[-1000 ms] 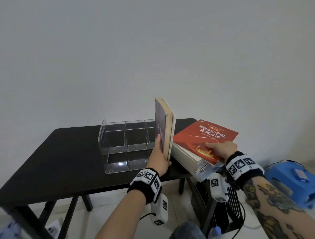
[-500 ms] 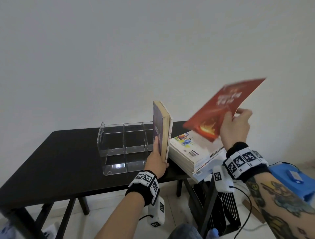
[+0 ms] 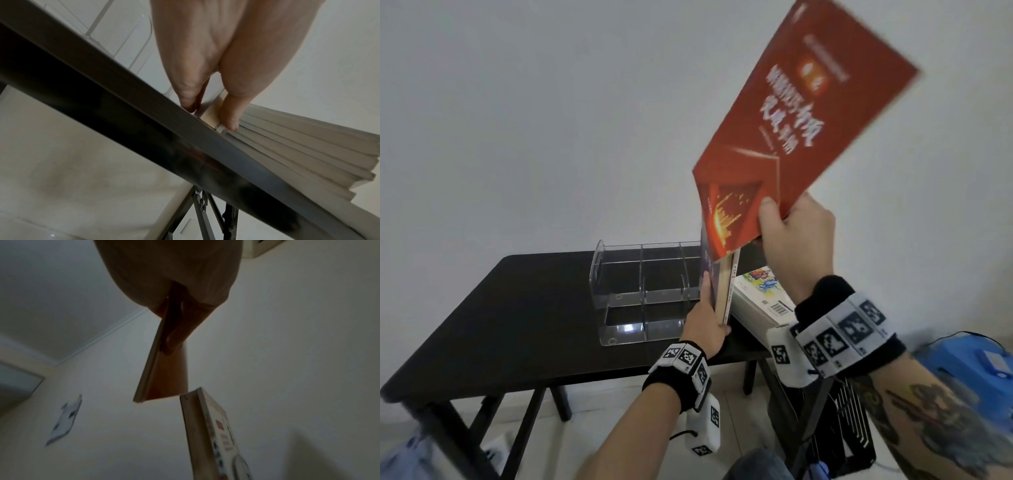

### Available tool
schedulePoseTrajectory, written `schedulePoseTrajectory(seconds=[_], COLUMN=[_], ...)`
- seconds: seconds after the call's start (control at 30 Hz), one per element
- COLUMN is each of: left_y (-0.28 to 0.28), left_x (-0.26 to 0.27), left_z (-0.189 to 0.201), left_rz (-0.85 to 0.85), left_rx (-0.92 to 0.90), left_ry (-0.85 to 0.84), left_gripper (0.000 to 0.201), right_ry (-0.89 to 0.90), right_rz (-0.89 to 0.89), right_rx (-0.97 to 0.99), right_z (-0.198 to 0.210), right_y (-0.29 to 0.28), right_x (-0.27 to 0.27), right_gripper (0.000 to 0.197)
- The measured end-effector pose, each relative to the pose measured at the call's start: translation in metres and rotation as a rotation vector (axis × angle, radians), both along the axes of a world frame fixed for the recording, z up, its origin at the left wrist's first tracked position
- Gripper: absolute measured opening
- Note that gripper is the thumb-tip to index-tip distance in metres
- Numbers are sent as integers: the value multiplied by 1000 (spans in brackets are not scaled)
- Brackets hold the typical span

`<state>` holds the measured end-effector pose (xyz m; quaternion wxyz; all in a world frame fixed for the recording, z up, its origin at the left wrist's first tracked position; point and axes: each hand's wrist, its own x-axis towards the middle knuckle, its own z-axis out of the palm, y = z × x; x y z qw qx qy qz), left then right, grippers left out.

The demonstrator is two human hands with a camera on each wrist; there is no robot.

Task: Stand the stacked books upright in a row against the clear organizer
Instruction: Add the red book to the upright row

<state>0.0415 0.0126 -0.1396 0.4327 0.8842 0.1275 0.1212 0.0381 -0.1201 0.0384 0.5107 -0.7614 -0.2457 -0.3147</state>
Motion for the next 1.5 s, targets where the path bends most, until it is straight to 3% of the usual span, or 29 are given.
schedulePoseTrajectory(seconds=[0.1,0.17,0.3,0.4,0.53,0.77,0.83,0.93,1.03,1.1,1.2,1.3,1.4,1.5], left_y=[-3,-5,-5,-5,-8,-5,-4,-1,1,0,-2,-2,-4,-6], left_x=[-5,-9,-15,-22,-26,-36,-30,-35,-35,-32,-32,-31,-30,-29], left_z=[2,3,-4,-11,-13,7,7,7,8,9,7,4,4,3], left_rz=[16,14,-52,-109,-109,-166,-134,-143,-140,-118,-122,-126,-122,-126], left_rx=[-41,-157,-357,-311,-197,-124,-139,-213,-188,-199,-204,-213,-206,-190], left_ry=[-19,-45,-170,-228,-258,-191,-192,-110,-69,-62,-83,-88,-93,-80], left_gripper=[109,114,130,126,104,57,61,95,97,96,97,98,98,102], right_ry=[-16,-23,-25,-35,21,89,38,-20,178,328,385,626,815,934], right_rz=[1,-44,-104,-114,-158,-82,-2,-14,-174,-254,-412,-488,-426,-292], right_rx=[-288,-441,-740,-887,-856,-673,-591,-486,-402,-384,-488,-558,-450,-291], right_z=[-18,-34,-50,-61,-81,-100,-97,-96,-105,-116,-132,-140,-139,-140], right_y=[12,19,25,31,40,36,23,3,-9,-17,-31,-44,-53,-60], right_x=[-1,-2,-11,-18,-17,-13,-15,-3,30,51,68,75,82,94], right_gripper=[22,11,37,53,88,81,77,64,43,42,62,88,107,115])
